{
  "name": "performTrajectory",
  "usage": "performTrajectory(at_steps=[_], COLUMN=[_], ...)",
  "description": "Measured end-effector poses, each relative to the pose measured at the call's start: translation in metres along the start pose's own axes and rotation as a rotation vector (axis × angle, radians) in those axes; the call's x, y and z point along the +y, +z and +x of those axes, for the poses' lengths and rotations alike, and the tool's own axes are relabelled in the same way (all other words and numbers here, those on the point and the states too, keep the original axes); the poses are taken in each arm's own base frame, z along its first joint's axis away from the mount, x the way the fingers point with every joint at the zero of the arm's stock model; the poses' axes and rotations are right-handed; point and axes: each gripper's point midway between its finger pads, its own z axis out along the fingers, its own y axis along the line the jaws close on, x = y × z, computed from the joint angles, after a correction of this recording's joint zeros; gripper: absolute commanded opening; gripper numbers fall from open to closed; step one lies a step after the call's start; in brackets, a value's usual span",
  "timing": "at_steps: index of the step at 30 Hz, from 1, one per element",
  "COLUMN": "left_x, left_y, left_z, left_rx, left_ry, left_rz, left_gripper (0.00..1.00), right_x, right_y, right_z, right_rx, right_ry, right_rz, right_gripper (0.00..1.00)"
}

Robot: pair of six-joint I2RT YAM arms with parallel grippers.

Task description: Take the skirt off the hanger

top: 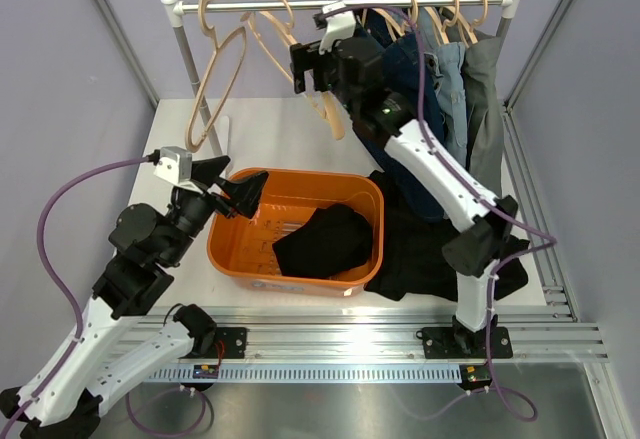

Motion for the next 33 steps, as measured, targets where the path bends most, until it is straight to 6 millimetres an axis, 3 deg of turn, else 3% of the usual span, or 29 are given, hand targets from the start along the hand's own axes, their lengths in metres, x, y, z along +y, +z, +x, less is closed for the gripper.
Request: performTrajectory(at_steps=[6,9,12,18,23,27,33], left_x=[-0.007,-0.011,-0.016,-0.036,-0.065,-0.112,-0.187], left_y=[0.015,0.022,0.027,0.042,0.053,0.049,0.045], left_z=[0.011,0.021,0.03,0.047,0.067,0.098,0.144], left_rx=[0.035,0.067,0.099,0.186,0.273,0.368,0.482], left_ry=[0.003,0.005,0.006,-0.007,-0.012,0.031,0.129], left_rz=[0.035,0.054,0.083,0.182,0.306,0.497,0.772], left_gripper=[0.99,0.99,0.99,0.99,0.99,0.99,0.99], right_x=[-0.011,-0.01,-0.009,-0.024,-0.035,-0.05,-0.103], right_y=[-0.059,-0.082,-0.099,-0.127,-0.174,-0.225,-0.277], right_z=[-0.07,-0.091,-0.098,-0.08,-0.049,-0.031,-0.029], right_rx=[-0.11,-0.143,-0.146,-0.065,0.019,0.06,0.054], right_ry=[-0.014,-0.037,-0.068,-0.171,-0.251,-0.267,-0.253], right_rz=[-0.13,-0.201,-0.281,-0.446,-0.623,-0.687,-0.561], right_gripper=[0.99,0.99,0.99,0.99,1.0,1.0,0.99])
